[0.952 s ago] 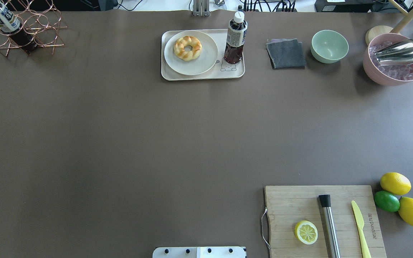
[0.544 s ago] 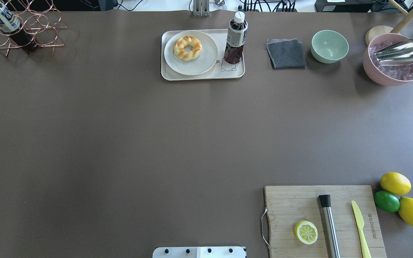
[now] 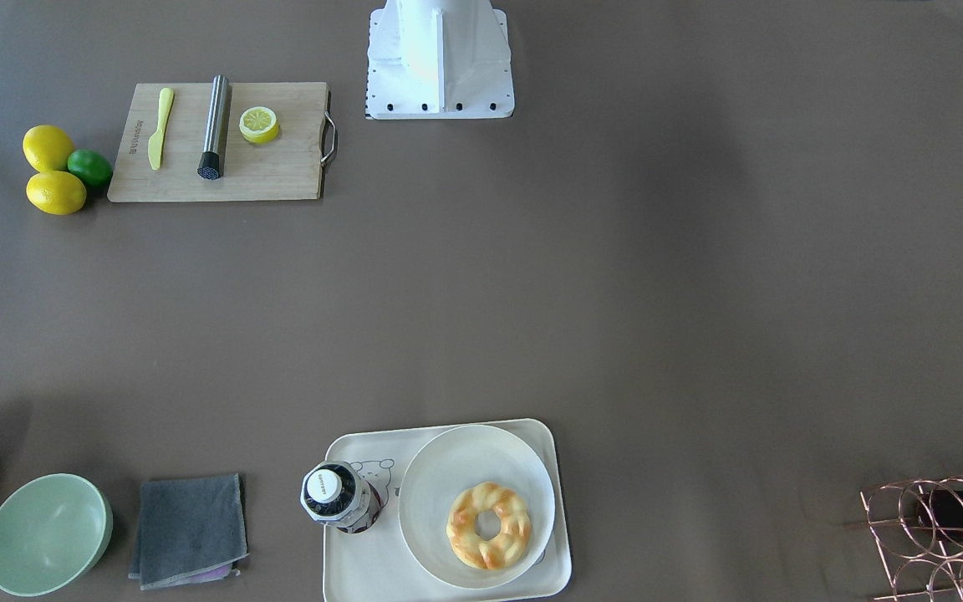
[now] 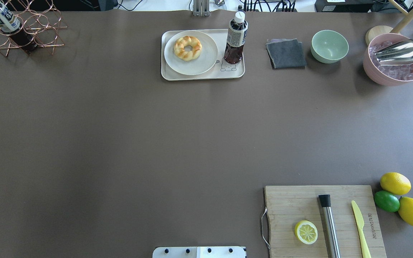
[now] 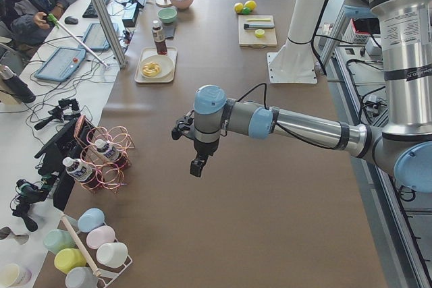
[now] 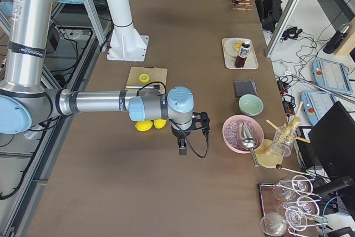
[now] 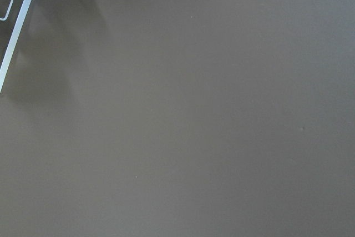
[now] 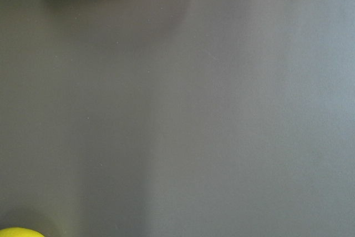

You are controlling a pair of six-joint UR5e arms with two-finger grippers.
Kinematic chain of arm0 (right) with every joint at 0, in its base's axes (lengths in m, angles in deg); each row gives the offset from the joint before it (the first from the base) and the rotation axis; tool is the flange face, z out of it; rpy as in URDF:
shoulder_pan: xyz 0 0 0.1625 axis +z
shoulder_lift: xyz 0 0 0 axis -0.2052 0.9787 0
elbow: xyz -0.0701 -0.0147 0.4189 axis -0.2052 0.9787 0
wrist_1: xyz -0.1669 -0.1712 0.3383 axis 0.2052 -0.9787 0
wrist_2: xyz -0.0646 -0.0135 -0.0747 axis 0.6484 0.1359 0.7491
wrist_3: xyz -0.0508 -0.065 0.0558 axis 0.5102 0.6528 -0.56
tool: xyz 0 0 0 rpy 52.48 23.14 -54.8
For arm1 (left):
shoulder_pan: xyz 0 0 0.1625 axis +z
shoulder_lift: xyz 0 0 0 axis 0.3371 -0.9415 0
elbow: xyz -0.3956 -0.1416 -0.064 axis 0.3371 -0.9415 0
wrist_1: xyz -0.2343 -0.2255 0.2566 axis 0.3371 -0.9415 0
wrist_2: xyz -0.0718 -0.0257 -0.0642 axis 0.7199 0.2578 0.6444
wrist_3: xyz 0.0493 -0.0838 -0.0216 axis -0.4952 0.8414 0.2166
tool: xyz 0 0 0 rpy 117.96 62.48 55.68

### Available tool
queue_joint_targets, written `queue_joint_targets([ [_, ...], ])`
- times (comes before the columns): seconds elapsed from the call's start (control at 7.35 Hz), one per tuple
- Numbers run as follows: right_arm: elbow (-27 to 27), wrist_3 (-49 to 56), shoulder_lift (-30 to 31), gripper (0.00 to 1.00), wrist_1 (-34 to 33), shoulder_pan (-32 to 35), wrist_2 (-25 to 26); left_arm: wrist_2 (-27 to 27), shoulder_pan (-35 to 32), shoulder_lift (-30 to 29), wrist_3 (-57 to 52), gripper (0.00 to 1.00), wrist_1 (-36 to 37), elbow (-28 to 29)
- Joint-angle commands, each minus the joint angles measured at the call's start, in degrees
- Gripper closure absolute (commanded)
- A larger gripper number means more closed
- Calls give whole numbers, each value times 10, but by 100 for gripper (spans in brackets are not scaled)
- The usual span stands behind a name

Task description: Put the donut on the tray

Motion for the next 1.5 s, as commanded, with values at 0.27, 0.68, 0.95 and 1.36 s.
queue_joint_targets([
  [0.27,2,-4,15,0,27,6,0,0,0,1,0,2,-5,3],
  [0.68,3,-4,14,0,27,6,1,0,0,2,0,2,-5,4],
  [0.95,1,-3,15,0,27,6,0,0,0,1,0,2,-5,4],
  [1.36,1,-5,13,0,27,7,0,-1,0,-3,1,2,-5,-5],
])
